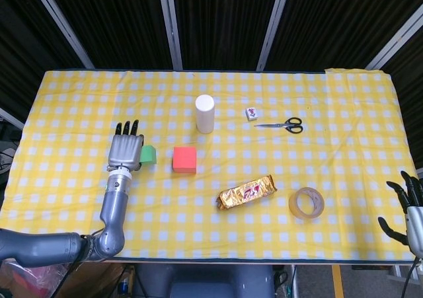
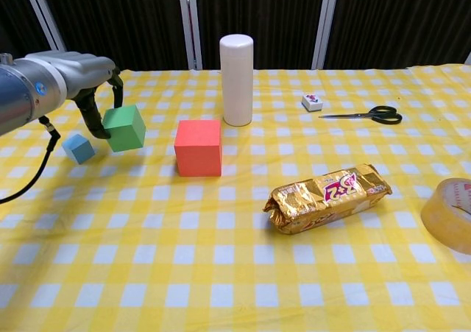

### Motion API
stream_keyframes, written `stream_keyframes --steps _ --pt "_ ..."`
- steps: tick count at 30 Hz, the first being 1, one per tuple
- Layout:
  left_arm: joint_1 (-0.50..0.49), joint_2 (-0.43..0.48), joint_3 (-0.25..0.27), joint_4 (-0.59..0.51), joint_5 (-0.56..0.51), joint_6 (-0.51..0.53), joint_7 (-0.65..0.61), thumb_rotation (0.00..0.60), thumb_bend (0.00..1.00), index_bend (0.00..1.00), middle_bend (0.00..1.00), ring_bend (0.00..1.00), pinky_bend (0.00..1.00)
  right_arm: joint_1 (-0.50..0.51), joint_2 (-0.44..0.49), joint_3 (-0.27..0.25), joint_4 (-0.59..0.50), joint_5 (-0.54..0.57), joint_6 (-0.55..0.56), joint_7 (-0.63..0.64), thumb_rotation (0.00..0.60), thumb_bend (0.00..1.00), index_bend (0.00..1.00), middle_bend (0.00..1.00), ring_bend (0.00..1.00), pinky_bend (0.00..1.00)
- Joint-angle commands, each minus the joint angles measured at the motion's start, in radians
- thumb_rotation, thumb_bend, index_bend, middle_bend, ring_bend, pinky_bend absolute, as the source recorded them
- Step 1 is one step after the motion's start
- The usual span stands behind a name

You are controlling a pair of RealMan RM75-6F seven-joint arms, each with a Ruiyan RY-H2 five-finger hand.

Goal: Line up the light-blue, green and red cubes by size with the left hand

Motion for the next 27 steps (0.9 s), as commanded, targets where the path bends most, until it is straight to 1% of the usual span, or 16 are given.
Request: stream_keyframes --steps 1,11,27 --pt "-0.01 -0.021 0.008 0.018 -0.007 -0.011 0.006 0.6 0.4 0.51 0.0 0.0 0.0 0.0 0.001 0.001 0.001 0.001 -0.001 0.003 0.6 0.32 0.19 0.0 0.02 0.0" --pt "-0.043 -0.093 0.009 0.081 -0.011 -0.018 0.014 0.6 0.4 0.51 0.0 0.0 0.0 -0.003 0.005 0.001 0.004 0.003 0.003 0.016 0.6 0.32 0.19 0.0 0.02 0.0" --pt "-0.074 -0.145 -0.005 0.136 -0.03 -0.02 0.041 0.6 0.4 0.5 0.0 0.0 0.0 -0.002 0.007 0.003 0.01 0.007 0.0 0.026 0.6 0.32 0.19 0.0 0.02 0.0"
